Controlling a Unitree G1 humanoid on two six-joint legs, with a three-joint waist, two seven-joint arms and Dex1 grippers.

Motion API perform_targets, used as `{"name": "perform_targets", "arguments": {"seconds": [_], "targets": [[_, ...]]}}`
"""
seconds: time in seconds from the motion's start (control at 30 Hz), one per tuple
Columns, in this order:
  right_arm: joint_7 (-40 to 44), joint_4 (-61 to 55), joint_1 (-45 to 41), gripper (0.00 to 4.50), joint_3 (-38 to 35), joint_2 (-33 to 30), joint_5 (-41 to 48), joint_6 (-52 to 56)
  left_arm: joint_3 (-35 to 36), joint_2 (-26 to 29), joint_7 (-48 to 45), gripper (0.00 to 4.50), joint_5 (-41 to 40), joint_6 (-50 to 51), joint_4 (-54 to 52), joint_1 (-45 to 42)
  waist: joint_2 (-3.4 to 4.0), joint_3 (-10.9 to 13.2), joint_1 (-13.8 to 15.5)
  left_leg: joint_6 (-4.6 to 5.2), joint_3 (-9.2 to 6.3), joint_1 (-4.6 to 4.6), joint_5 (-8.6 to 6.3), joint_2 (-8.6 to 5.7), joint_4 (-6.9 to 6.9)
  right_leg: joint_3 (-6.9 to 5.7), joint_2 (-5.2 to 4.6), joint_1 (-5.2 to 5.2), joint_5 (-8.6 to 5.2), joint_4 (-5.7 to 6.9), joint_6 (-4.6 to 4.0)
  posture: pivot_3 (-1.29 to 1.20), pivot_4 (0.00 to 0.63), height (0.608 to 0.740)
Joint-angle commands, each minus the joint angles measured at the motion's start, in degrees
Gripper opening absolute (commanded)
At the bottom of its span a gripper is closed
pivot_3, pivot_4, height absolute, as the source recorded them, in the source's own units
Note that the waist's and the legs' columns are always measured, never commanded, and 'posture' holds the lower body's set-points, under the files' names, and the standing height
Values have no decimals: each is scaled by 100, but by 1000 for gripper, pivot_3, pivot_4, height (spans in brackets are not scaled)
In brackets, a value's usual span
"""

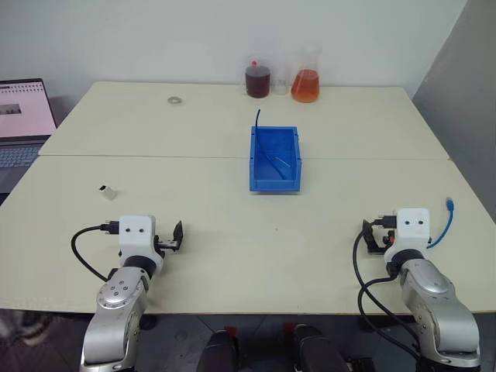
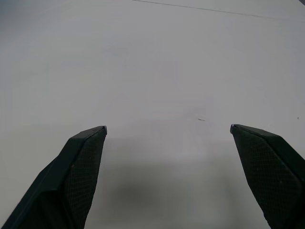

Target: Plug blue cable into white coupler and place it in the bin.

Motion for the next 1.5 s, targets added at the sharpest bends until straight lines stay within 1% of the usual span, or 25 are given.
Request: {"name": "perform_targets", "arguments": {"seconds": [0.03,0.53,0.97,1.07,1.13,1.2,1.27,1.33,1.43,1.5], "targets": [[-8,-315,-6,4422,-140,-62,-59,0,62,-40,-17,4500,-54,-48,-288,34,0,0,0,0,0,0,0,0,0,0,0,0,0,0,0,0,150,740],[-88,-489,38,4422,-193,-27,-98,142,106,-80,58,4500,15,-48,-464,179,0,0,0,0,0,0,0,0,0,0,0,0,0,0,0,0,150,740],[-175,-473,25,4422,-241,-3,-107,149,-15,-159,91,4500,-11,119,-481,0,0,0,0,0,0,0,0,0,0,0,0,0,0,0,0,0,150,740],[-218,-589,76,4422,-308,18,-144,204,-214,-56,-245,4500,-176,129,-443,-202,0,0,0,0,0,0,0,0,1,0,0,0,0,0,0,0,150,740],[-230,-694,91,4422,-387,-17,-167,258,-503,200,-752,4500,-255,68,-474,-464,0,0,4,0,0,-1,0,-2,1,0,0,1,0,0,0,0,150,740],[-236,-803,88,4422,-516,-89,-212,335,-853,495,-1379,4500,-423,88,-437,-993,0,0,28,0,-1,-3,0,-2,1,-3,0,1,1,0,0,0,150,740],[-229,-888,84,4422,-642,-174,-270,429,-1097,649,-1868,4500,-661,158,-310,-1552,0,-3,22,-1,-2,-4,0,-4,2,-4,-1,1,1,-3,3,0,150,740],[-221,-945,70,4422,-763,-252,-310,533,-1287,705,-2244,4500,-844,212,-136,-2021,0,-4,13,-1,2,-2,0,-5,3,0,-1,5,3,-7,4,0,150,740],[-146,-1151,73,4422,-1070,-414,-275,897,-1895,761,-3358,4500,-1176,179,279,-2856,0,-4,8,0,1,-4,1,-5,1,-3,0,4,7,-8,-3,0,150,740],[-65,-1169,29,4422,-1324,-523,-213,1152,-2292,775,-3925,4500,-1137,-18,649,-3239,6,-7,5,0,1,-4,1,-6,1,-2,1,4,7,-9,-3,0,150,740]]}}
